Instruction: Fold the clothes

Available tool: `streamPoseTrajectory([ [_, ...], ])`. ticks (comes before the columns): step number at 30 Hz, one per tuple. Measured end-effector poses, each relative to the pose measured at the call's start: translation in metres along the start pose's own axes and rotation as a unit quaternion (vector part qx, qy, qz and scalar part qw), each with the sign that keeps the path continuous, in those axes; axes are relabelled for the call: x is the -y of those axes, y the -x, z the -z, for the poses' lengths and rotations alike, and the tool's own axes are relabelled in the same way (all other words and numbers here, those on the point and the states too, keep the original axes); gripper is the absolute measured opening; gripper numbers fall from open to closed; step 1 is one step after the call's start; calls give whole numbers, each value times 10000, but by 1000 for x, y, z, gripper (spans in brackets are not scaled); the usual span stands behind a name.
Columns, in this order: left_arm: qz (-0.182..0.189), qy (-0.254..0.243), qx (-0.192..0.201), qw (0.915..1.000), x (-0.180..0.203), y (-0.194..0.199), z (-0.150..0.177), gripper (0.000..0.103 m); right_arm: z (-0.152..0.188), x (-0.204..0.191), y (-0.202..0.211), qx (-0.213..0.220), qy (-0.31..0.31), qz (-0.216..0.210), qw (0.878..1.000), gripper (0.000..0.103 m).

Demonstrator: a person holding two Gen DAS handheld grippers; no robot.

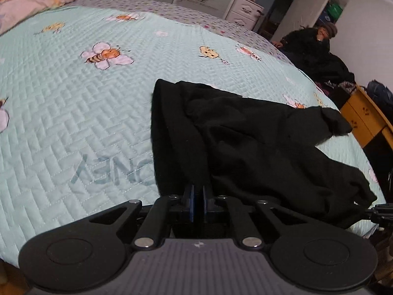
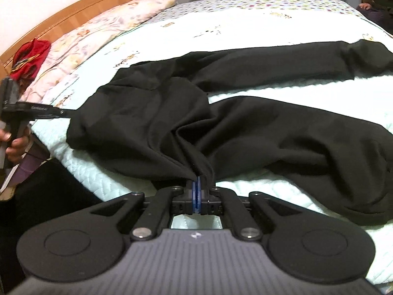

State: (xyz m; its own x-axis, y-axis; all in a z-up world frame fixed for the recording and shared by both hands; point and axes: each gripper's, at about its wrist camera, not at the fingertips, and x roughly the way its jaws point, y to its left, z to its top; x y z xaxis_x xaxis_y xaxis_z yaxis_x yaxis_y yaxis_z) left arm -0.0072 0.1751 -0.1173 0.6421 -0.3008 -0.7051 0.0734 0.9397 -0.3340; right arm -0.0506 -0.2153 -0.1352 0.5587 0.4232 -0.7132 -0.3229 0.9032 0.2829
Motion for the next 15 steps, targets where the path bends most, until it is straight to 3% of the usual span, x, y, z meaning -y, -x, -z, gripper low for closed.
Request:
streamPoseTrajectory([
  [9, -476, 305, 660, 9962, -11, 7, -53, 0, 4, 5, -10, -19, -131, 176, 9998, 2],
  [15, -635, 390, 415, 9964, -24, 18, -37, 1, 7, 9, -12, 4, -175, 212, 9996, 2],
])
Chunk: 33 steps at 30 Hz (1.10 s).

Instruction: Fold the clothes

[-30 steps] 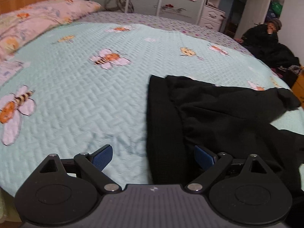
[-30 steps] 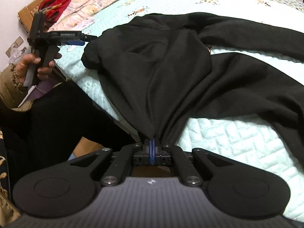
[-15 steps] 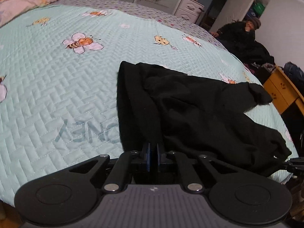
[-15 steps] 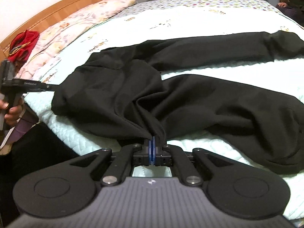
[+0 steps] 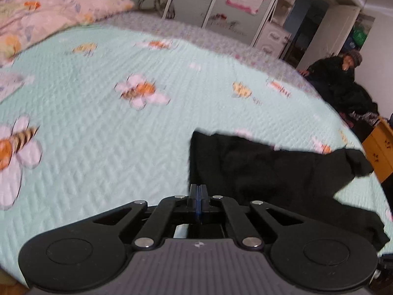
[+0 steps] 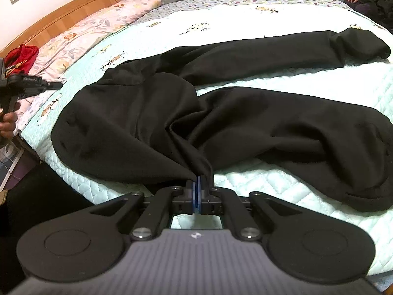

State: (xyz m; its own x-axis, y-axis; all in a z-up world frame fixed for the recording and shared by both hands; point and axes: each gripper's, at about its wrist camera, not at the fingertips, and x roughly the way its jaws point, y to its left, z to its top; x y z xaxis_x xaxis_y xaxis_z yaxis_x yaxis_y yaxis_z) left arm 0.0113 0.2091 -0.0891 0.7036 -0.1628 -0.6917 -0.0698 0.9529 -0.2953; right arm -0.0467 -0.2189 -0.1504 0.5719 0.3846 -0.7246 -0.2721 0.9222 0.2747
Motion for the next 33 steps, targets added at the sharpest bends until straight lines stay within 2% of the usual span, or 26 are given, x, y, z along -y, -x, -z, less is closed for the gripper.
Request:
streamPoseTrajectory([
  [4, -173, -382, -397, 9983, -3, 0, 30, 11, 1, 0, -4, -22, 26, 35, 10000, 3],
  [6, -135, -602, -549, 9966, 1, 0, 42, 14, 1, 1, -4, -33, 52, 46, 10000, 3],
  [8, -78, -729, -591, 9956, 3, 5, 49, 15, 1, 0, -4, -56, 93, 72, 9999, 3],
  [13, 103, -766, -468, 9959, 4, 28, 57, 30, 3, -1, -4, -88, 108, 115, 9998, 3],
  [16, 39, -914, -444, 9948, 5, 34, 63, 44, 5, 0, -4, -80, 65, 105, 9999, 3],
  [18, 70, -1052, -542, 9929, 7, 36, 66, 61, 5, 0, -5, -79, 47, 104, 9999, 3],
  [20, 169, -1063, -673, 9919, 10, 33, 70, 65, 5, -1, -6, -78, 40, 108, 9999, 3],
  [22, 282, -943, -829, 9917, 11, 26, 73, 69, 5, -1, -6, -76, 36, 108, 9999, 3],
  [26, 692, -289, -1057, 9916, 5, 11, 76, 69, 6, -1, -6, -70, 62, 114, 9999, 4],
  [29, 759, 92, -1130, 9907, 0, 1, 79, 69, 6, -3, -6, -86, 133, 137, 9998, 4],
  [33, 1066, 910, -1167, 9832, -14, -10, 82, 69, 6, -4, -8, -93, 184, 163, 9997, 4],
])
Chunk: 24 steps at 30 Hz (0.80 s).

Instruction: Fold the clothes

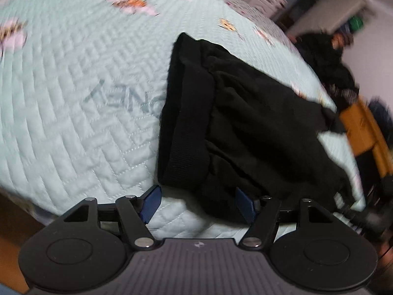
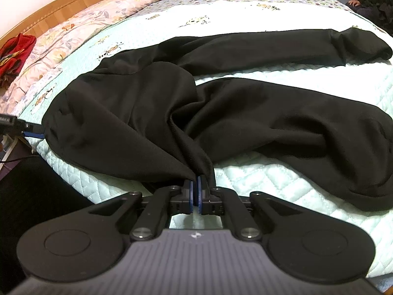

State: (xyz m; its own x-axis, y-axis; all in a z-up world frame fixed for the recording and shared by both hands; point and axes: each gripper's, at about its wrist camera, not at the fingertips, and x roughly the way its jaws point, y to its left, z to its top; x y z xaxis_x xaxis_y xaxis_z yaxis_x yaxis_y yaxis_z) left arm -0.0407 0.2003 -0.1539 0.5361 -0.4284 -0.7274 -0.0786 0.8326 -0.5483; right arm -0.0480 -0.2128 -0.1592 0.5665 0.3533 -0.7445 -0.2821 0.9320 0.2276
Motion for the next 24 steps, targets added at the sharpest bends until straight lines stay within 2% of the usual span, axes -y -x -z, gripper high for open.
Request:
streamPoseTrajectory([
  [3, 372, 553, 16, 9978, -9, -7, -4, 69, 1, 0, -1, 16, -31, 3, 10000, 5],
  [8, 522, 1141, 60, 9921, -14, -21, -10, 67, 4, -6, -2, 55, -1, 51, 10000, 5],
  [10, 434, 1173, 113, 9921, -11, -23, -11, 45, 4, -7, -2, 64, 1, 72, 10000, 6],
  [11, 364, 1163, 127, 9925, -10, -25, -12, 28, 4, -8, -2, 68, 0, 81, 9999, 6],
  [14, 177, 1053, 180, 9941, -3, -28, -13, 18, 5, -9, -3, 83, -4, 101, 9999, 6],
  [17, 137, 865, 337, 9956, 7, -15, -15, 15, 4, -15, -2, 82, 53, 171, 9998, 6],
  [20, 165, 870, 694, 9937, 6, 15, -14, 15, 1, -31, 4, 88, 409, 215, 9989, 10],
  [22, 92, 949, 934, 9910, 0, 35, -12, 15, 1, -46, 6, 62, 769, 5, 9970, 10],
  [24, -48, 1155, 995, 9883, -13, 44, -9, 15, 1, -59, 5, -3, 1074, -207, 9940, 10],
])
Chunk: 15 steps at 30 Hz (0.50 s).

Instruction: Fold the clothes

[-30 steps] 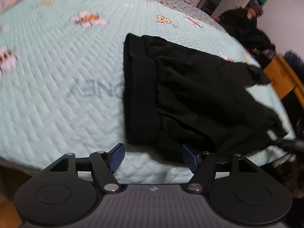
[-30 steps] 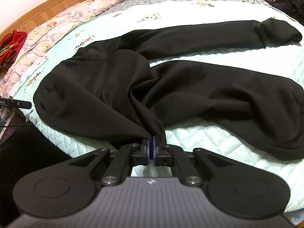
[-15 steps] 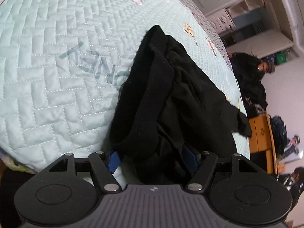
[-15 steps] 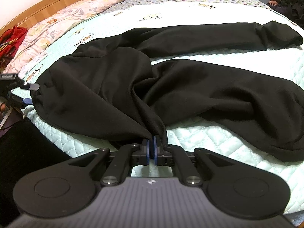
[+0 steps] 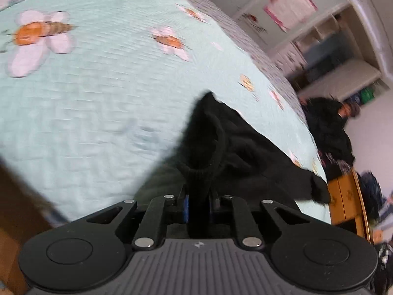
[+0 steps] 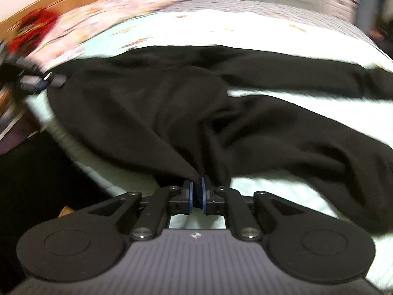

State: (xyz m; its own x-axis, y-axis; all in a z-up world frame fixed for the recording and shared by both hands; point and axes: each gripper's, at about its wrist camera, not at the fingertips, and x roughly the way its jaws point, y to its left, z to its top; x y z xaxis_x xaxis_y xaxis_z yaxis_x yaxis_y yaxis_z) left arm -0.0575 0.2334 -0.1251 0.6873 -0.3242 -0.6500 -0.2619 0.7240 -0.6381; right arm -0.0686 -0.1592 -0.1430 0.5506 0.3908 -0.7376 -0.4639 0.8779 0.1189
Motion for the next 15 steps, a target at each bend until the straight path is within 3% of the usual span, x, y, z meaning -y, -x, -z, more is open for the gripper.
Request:
streamPoseTrajectory([
  [3, -245, 313, -19, 9992, -17, -3, -1, 15, 2, -7, -10, -100, 20, -150, 9998, 12],
  [5, -323, 218, 49, 9992, -16, -6, -2, 15, 1, -11, -13, -119, -66, -214, 9997, 20],
  [7, -421, 52, 91, 9991, -11, -11, -7, 15, 1, -10, -5, 49, -202, -247, 9995, 40],
  [10, -533, -77, 125, 9985, -13, -15, -12, 15, 2, -4, 12, 390, -511, -254, 9976, 50],
  [12, -584, 11, 86, 9983, -20, -18, -13, 15, 11, 18, 32, 781, -1167, -10, 9901, 52],
  [15, -714, -105, 23, 9974, -20, -23, -7, 15, 32, 56, 59, 1147, -2153, 761, 9668, 52],
])
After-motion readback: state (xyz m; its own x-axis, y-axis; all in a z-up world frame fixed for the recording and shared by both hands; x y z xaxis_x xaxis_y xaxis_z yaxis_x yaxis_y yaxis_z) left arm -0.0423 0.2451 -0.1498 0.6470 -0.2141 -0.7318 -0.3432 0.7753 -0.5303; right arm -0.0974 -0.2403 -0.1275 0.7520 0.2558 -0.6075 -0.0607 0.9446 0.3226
